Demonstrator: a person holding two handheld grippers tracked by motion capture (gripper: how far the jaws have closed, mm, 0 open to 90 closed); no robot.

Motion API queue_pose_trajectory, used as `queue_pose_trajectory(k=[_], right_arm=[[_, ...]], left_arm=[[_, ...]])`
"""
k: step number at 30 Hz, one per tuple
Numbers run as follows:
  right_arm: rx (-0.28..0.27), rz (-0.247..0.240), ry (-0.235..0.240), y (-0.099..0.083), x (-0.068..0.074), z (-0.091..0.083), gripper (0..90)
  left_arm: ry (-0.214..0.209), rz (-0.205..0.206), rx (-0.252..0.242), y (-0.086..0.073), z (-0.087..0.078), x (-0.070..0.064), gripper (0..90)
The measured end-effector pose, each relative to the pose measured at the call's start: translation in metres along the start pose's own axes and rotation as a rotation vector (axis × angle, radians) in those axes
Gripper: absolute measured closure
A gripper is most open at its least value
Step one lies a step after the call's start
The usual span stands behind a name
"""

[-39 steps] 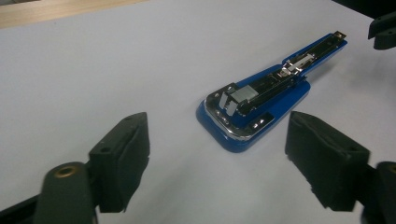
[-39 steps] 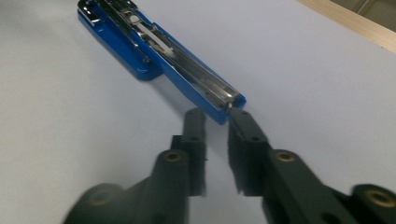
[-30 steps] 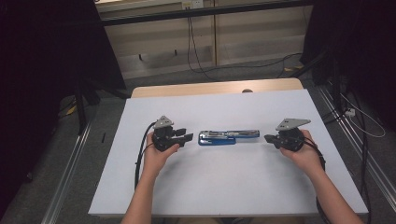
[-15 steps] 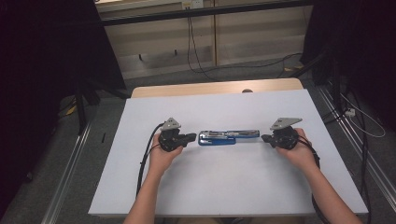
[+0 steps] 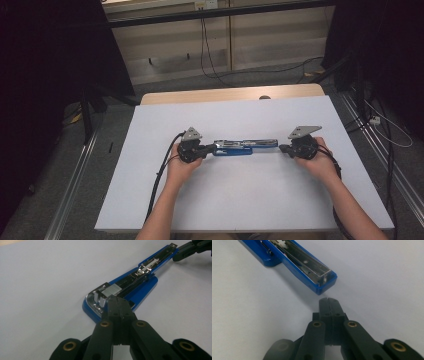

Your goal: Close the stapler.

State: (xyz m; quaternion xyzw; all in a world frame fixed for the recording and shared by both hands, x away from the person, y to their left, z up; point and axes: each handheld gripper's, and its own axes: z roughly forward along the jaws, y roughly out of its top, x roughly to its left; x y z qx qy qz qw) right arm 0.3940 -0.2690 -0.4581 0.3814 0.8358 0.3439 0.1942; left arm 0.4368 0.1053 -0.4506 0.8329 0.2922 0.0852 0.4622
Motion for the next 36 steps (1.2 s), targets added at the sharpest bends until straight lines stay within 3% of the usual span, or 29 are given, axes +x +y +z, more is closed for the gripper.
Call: queue_pose_trajectory(k=[4, 7, 14, 36], right_arm=[[0.0, -0.003, 0.008, 0.001, 0.001, 0.001, 90.0], [0.0, -0.006, 0.013, 0.002, 0.001, 0.003, 90.0], [-0.007, 0.001, 0.019, 0.002, 0.002, 0.004, 90.0], [-0.059, 0.016, 0.042, 0.007, 0.003, 0.002, 90.0]], left_arm=[[-0.002, 0.011, 0.019, -0.001, 0.005, -0.001, 90.0], [-0.001, -0.007, 0.015, -0.001, 0.009, -0.002, 90.0], [-0.002, 0.014, 0.034, -0.002, 0.011, -0.002, 90.0], [-0.004, 0.014, 0.019, -0.002, 0.013, -0.003, 90.0]])
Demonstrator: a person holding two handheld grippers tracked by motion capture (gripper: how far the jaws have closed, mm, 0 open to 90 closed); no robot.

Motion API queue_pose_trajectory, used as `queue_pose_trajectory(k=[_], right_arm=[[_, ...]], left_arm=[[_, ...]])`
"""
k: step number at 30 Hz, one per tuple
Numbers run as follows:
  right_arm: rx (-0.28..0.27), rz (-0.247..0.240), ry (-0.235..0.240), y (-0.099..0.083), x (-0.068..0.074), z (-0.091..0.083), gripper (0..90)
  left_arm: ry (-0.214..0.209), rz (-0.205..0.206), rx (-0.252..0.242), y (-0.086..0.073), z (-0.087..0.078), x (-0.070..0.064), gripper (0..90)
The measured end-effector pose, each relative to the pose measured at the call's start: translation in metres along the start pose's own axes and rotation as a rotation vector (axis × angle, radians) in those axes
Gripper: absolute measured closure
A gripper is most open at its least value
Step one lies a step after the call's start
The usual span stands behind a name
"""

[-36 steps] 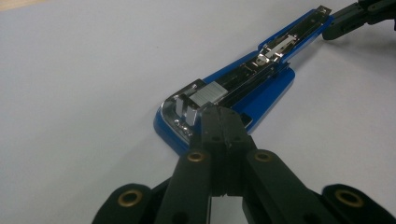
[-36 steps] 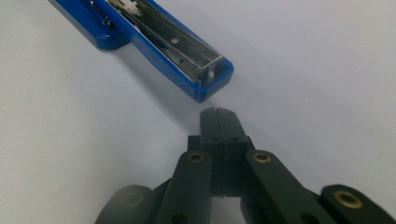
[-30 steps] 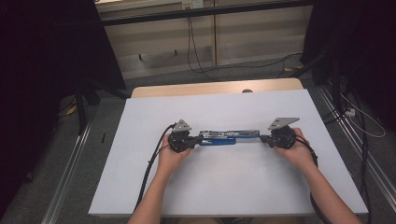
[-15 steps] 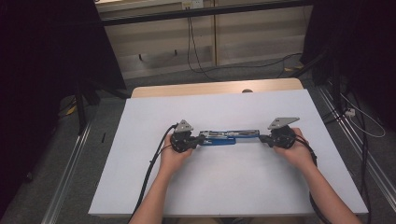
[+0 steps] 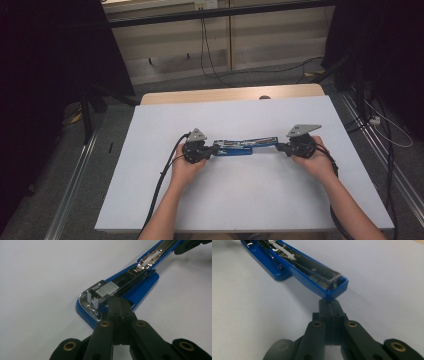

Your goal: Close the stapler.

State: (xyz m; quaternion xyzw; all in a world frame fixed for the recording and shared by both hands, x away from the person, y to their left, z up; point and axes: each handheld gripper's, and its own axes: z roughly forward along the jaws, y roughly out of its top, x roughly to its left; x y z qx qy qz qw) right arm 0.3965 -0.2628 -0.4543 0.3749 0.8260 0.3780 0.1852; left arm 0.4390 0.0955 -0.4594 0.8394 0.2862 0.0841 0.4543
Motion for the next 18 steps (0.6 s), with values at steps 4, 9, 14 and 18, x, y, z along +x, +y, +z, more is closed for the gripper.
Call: queue_pose_trajectory(k=[4, 9, 14, 18], right_arm=[[-0.01, 0.001, 0.007, 0.0011, 0.0004, 0.0001, 90.0], [-0.02, 0.004, 0.012, 0.0026, 0.0011, 0.0002, 90.0], [-0.031, 0.01, 0.024, 0.0029, 0.0012, 0.0012, 90.0], [-0.041, 0.011, 0.03, 0.0041, 0.002, 0.0016, 90.0]], left_arm=[[0.001, 0.0, -0.002, -0.0001, 0.0002, -0.0001, 90.0], [-0.001, 0.0, -0.004, -0.0002, 0.0004, 0.0003, 90.0], [0.002, 0.015, -0.006, -0.0005, 0.0004, 0.0001, 90.0], [-0.009, 0.013, -0.005, -0.001, -0.0004, 0.0005, 90.0]])
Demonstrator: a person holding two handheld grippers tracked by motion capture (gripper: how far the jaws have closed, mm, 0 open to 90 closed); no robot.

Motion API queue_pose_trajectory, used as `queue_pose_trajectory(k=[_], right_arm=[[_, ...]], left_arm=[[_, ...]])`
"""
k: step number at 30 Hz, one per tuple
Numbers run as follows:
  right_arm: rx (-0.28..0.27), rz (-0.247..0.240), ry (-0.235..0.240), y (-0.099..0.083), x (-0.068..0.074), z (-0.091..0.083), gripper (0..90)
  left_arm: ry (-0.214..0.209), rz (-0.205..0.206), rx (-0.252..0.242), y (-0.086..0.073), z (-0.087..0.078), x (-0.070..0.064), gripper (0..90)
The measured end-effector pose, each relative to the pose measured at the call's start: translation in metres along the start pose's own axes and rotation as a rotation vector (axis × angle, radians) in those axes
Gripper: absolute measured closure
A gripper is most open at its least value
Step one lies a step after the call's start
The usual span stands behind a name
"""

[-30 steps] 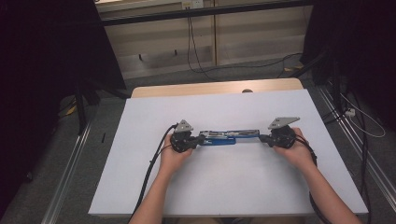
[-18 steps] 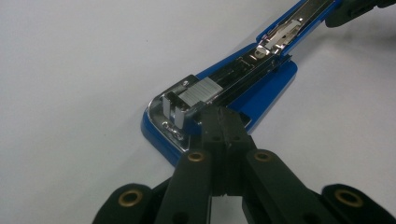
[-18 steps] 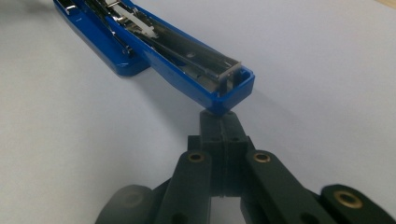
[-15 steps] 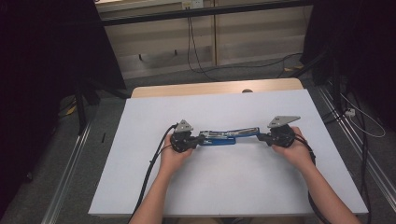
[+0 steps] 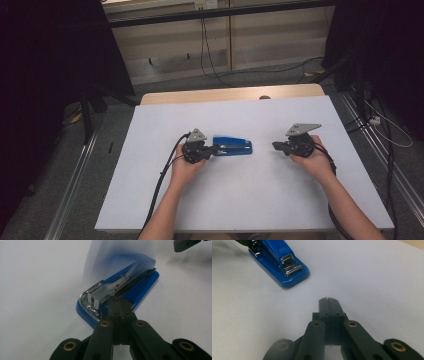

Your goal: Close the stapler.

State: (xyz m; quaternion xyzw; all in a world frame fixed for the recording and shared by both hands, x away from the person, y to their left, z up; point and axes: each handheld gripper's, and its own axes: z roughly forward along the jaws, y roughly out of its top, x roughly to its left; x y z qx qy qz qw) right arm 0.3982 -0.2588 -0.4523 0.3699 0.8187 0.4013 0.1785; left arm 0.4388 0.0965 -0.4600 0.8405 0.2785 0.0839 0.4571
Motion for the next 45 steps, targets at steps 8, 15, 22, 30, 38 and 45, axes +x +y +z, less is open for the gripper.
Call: queue_pose_trajectory(k=[8, 15, 22, 30, 38, 45], right_arm=[[0.004, -0.008, 0.018, -0.001, 0.003, 0.003, 90.0], [-0.021, 0.02, 0.042, -0.001, 0.004, 0.004, 90.0], [-0.049, 0.058, 0.047, -0.005, 0.009, 0.0, 76.8], [-0.076, 0.065, 0.04, -0.006, 0.018, -0.016, 54.9], [-0.095, 0.046, 0.019, -0.01, 0.028, -0.03, 38.9], [-0.105, 0.056, 0.002, -0.019, 0.035, -0.044, 30.3]], left_arm=[[0.005, 0.006, 0.016, 0.0, -0.002, 0.0, 90.0], [-0.022, -0.04, -0.019, 0.001, -0.01, 0.001, 86.5], [-0.033, -0.08, -0.05, 0.002, -0.023, 0.001, 64.6], [-0.016, -0.068, -0.047, 0.001, -0.039, -0.003, 44.1], [0.021, -0.057, -0.041, -0.004, -0.047, -0.004, 32.8], [0.025, -0.054, -0.039, -0.009, -0.057, -0.007, 25.1]])
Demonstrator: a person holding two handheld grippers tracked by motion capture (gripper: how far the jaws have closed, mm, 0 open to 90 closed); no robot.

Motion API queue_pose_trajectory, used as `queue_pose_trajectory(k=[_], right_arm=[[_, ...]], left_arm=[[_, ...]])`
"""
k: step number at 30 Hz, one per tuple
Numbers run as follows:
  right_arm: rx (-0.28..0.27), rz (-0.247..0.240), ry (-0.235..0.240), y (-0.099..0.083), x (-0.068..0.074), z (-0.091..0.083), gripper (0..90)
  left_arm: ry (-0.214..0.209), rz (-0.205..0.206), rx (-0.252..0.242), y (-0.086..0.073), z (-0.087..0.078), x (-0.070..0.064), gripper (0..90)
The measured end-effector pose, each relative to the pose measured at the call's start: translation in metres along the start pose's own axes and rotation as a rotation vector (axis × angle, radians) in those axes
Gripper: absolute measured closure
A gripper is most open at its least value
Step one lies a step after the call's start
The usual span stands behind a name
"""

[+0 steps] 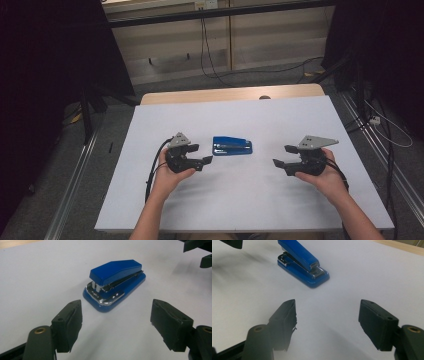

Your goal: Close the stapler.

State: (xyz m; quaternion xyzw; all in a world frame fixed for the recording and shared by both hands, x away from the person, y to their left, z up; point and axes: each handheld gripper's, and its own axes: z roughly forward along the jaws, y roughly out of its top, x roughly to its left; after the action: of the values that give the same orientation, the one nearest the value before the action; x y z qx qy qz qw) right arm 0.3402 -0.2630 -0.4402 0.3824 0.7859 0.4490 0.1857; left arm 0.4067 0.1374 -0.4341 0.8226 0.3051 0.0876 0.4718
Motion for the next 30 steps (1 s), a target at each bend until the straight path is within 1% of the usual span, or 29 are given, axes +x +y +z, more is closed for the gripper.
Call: queue_pose_trajectory(k=[2, 5, 6, 7, 8, 9, 10, 13, 15, 16, 19, 21, 22, 24, 26, 30], right_arm=[[0.001, 0.002, -0.003, -0.003, 0.001, -0.003, 28.7], [0.005, 0.004, -0.01, -0.008, 0.004, -0.007, 26.2], [0.007, 0.005, -0.009, -0.009, 0.004, -0.007, 25.6], [0.006, 0.008, -0.009, -0.011, 0.005, -0.009, 25.2], [0.01, 0.01, -0.012, -0.012, 0.005, -0.01, 24.9], [0.007, 0.008, -0.013, -0.013, 0.005, -0.011, 24.5], [0.005, 0.011, -0.013, -0.014, 0.006, -0.012, 23.7], [0.0, 0.015, -0.017, -0.016, 0.008, -0.015, 22.0], [0.005, 0.012, -0.023, -0.018, 0.009, -0.017, 21.9], [0.008, 0.013, -0.023, -0.019, 0.01, -0.018, 21.8], [0.005, 0.013, -0.021, -0.021, 0.012, -0.021, 21.2], [0.004, 0.014, -0.02, -0.022, 0.013, -0.022, 20.9], [0.006, 0.011, -0.021, -0.023, 0.014, -0.023, 20.8], [0.008, 0.014, -0.02, -0.024, 0.014, -0.024, 20.3], [0.005, 0.013, -0.019, -0.025, 0.015, -0.026, 20.1], [0.002, 0.017, -0.023, -0.028, 0.015, -0.029, 19.4]], left_arm=[[0.008, 0.0, -0.008, -0.002, -0.003, 0.0, 23.1], [0.02, -0.004, -0.003, -0.004, -0.008, 0.0, 20.0], [0.021, -0.002, -0.008, -0.005, -0.01, 0.0, 19.9], [0.021, -0.01, -0.018, -0.005, -0.011, -0.001, 19.7], [0.021, 0.0, -0.013, -0.006, -0.013, 0.0, 19.2], [0.025, -0.008, -0.022, -0.006, -0.015, -0.001, 19.0], [0.029, 0.001, -0.018, -0.007, -0.017, 0.0, 18.4], [0.027, 0.001, -0.023, -0.009, -0.023, 0.0, 17.7], [0.026, -0.007, -0.023, -0.012, -0.026, 0.0, 17.1], [0.03, 0.0, -0.018, -0.013, -0.028, 0.001, 16.8], [0.034, -0.001, -0.022, -0.016, -0.033, 0.002, 15.4], [0.036, -0.012, -0.027, -0.018, -0.037, 0.002, 15.0], [0.041, -0.005, -0.021, -0.019, -0.039, 0.002, 14.8], [0.048, -0.016, -0.019, -0.021, -0.042, 0.003, 13.4], [0.046, -0.027, -0.022, -0.023, -0.045, 0.003, 12.8], [0.05, -0.028, -0.019, -0.028, -0.051, 0.005, 12.3]])
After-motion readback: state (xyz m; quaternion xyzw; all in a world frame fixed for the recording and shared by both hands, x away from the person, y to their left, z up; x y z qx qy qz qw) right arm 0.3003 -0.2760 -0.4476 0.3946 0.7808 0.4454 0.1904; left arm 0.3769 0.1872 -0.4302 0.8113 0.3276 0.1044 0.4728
